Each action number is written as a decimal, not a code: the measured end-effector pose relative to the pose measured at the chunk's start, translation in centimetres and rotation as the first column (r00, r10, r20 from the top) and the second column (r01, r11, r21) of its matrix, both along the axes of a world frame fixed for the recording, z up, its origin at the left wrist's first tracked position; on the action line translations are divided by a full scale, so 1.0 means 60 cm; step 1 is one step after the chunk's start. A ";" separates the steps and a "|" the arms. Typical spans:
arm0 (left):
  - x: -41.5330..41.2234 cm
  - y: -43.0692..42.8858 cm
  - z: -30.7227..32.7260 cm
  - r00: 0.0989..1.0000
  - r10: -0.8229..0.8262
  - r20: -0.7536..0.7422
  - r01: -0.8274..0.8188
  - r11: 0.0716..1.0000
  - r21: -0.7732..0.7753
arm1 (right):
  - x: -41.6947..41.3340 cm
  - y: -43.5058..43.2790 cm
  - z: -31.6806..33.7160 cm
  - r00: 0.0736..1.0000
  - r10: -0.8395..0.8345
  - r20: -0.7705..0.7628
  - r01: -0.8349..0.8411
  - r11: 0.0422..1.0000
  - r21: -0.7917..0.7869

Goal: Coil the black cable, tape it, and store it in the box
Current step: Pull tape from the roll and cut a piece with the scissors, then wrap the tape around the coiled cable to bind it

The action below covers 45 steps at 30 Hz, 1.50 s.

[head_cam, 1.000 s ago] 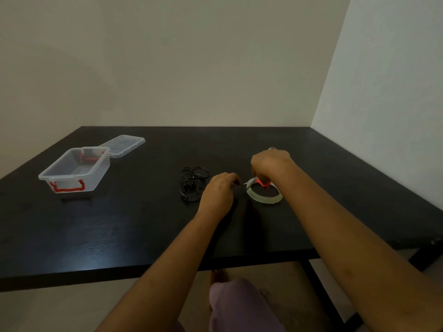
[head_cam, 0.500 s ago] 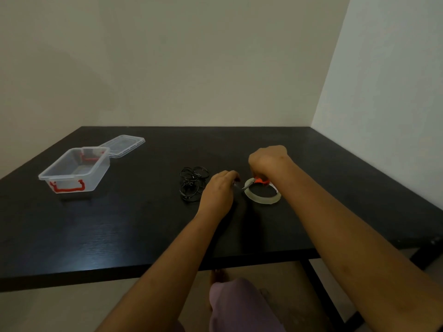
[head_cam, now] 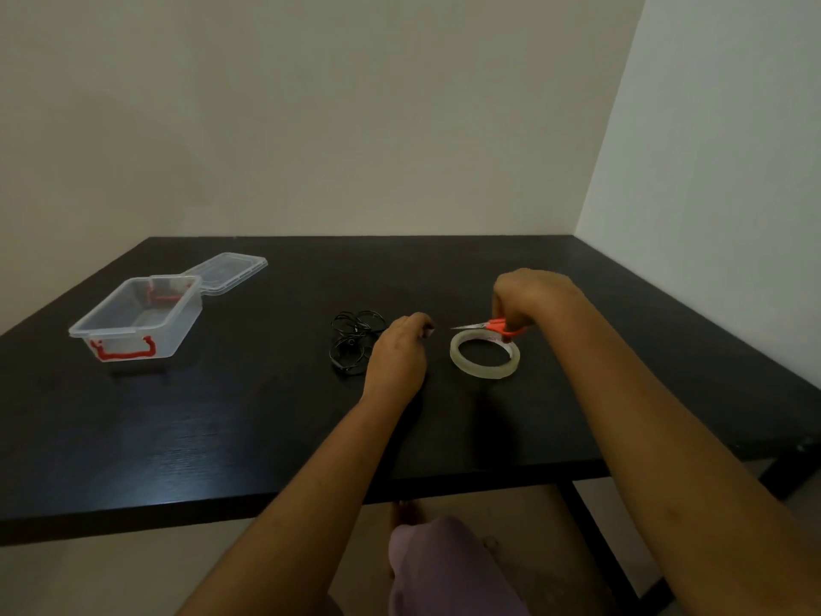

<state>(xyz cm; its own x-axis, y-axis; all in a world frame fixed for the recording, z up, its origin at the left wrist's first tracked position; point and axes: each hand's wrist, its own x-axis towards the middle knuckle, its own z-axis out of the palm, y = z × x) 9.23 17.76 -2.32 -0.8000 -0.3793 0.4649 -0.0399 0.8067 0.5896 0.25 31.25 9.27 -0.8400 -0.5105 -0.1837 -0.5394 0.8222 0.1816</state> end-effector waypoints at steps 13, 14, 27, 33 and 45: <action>0.013 0.027 0.000 0.945 -0.255 0.206 0.249 0.967 0.053 | -0.067 0.146 -0.107 0.837 -0.499 0.224 0.546 0.740 -0.394; 0.017 0.033 -0.003 0.942 -0.265 0.205 0.254 0.964 0.080 | -0.071 0.150 -0.108 0.829 -0.506 0.239 0.558 0.719 -0.415; -0.032 0.106 0.002 0.893 -0.332 0.305 0.304 0.943 0.138 | -0.072 0.161 -0.136 0.797 -0.563 0.220 0.554 0.536 -0.637; -0.075 0.132 0.008 0.903 -0.324 0.284 0.292 0.945 0.149 | -0.058 0.169 -0.131 0.776 -0.607 0.173 0.572 0.562 -0.597; -0.065 0.078 0.034 0.975 -0.191 -0.117 0.218 0.931 0.292 | -0.019 0.064 -0.113 0.751 0.387 0.535 0.571 0.028 -0.821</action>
<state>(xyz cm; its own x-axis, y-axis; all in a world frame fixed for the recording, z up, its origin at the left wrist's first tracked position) 5.30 22.43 -0.29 -0.8373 -0.3447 0.4244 0.1683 0.5760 0.7999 -0.87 35.07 2.50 -0.8607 -0.5090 0.0059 0.0038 -0.0180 -0.9998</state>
